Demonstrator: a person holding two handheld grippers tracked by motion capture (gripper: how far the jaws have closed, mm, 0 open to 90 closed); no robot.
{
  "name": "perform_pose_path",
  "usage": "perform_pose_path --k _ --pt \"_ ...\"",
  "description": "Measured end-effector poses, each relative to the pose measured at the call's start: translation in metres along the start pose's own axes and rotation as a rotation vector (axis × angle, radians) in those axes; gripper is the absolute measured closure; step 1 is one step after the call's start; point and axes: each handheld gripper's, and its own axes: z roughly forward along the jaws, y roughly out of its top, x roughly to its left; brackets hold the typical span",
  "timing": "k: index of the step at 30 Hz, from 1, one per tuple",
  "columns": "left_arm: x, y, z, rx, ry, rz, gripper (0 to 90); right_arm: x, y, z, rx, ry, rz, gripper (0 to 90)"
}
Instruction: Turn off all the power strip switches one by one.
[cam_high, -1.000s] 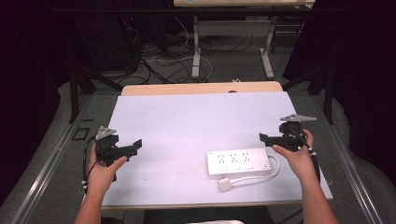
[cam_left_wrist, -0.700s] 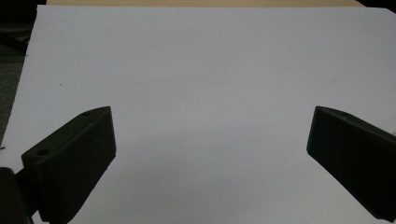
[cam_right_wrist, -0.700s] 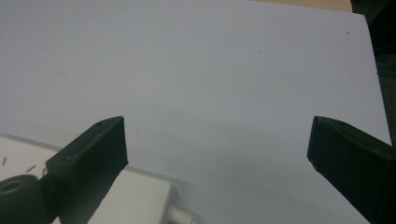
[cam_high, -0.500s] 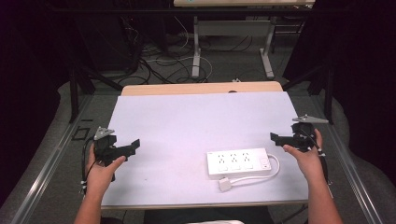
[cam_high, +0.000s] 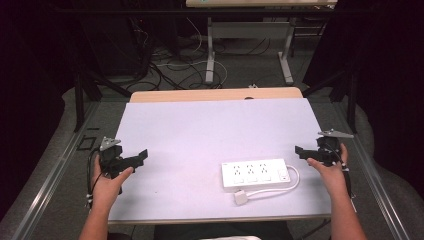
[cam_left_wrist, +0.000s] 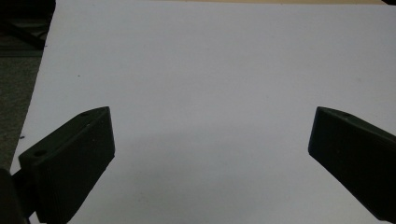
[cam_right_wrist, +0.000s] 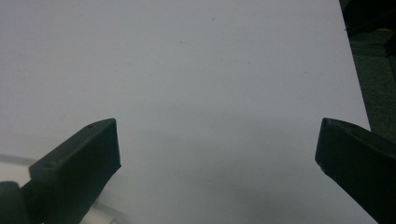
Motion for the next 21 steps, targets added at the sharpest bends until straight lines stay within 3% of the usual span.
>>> perform_pose_path --k 5,11,21 --pt "0.004 -0.005 0.006 0.005 0.0 -0.007 0.4 -0.004 -0.006 0.005 0.001 -0.009 0.026 0.0" --pt "0.007 -0.009 0.009 0.013 -0.004 -0.008 0.4 -0.001 -0.013 0.011 0.002 -0.005 -0.007 0.0" --pt "0.008 -0.01 0.01 0.019 0.006 0.0 0.4 -0.001 -0.018 0.017 0.023 -0.018 -0.02 0.0"
